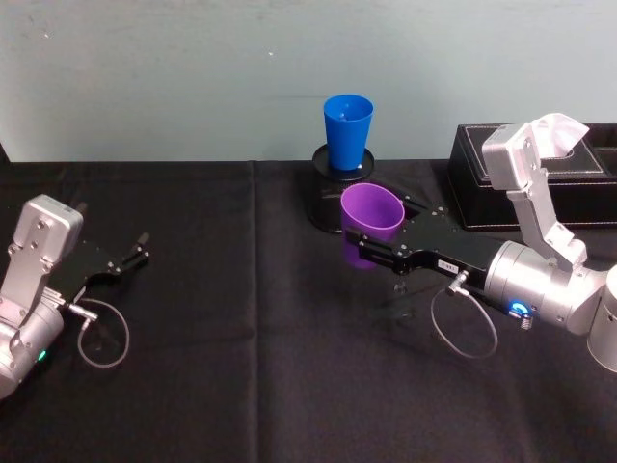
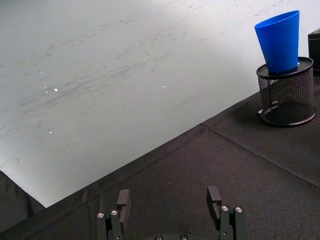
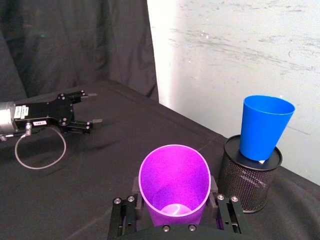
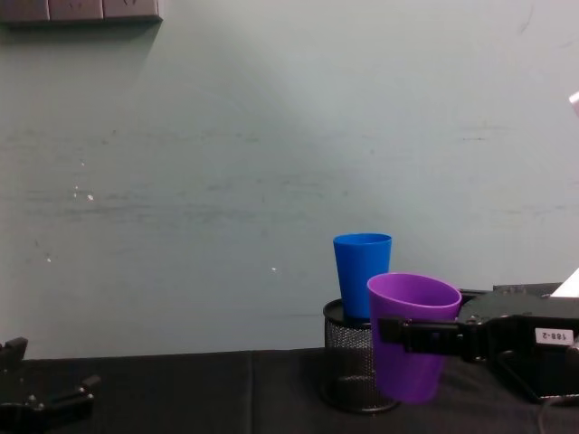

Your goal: Pick up one cup with a gripper and tap it against the other cup.

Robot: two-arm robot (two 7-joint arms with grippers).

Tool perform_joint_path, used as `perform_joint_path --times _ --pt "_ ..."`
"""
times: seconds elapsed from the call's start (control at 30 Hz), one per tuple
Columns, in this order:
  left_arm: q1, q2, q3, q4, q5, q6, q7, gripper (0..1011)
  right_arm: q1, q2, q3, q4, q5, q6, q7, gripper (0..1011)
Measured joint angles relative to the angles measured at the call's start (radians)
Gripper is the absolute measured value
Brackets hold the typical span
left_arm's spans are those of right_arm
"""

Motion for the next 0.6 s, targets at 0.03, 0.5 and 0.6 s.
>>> perform_joint_path --times 0.03,0.5,0.6 --pt "0.000 0.000 0.000 0.000 0.000 0.000 0.000 1000 0.000 0.000 0.000 0.000 0.000 0.000 0.000 726" --pt "0.000 0.000 0.000 0.000 0.000 0.000 0.000 1000 0.071 0.002 -0.045 0.040 -0.024 0.023 0.037 726" --pt "0.000 0.000 0.000 0.000 0.000 0.000 0.000 1000 0.110 -0.008 -0.062 0.073 -0.034 0.025 0.050 726"
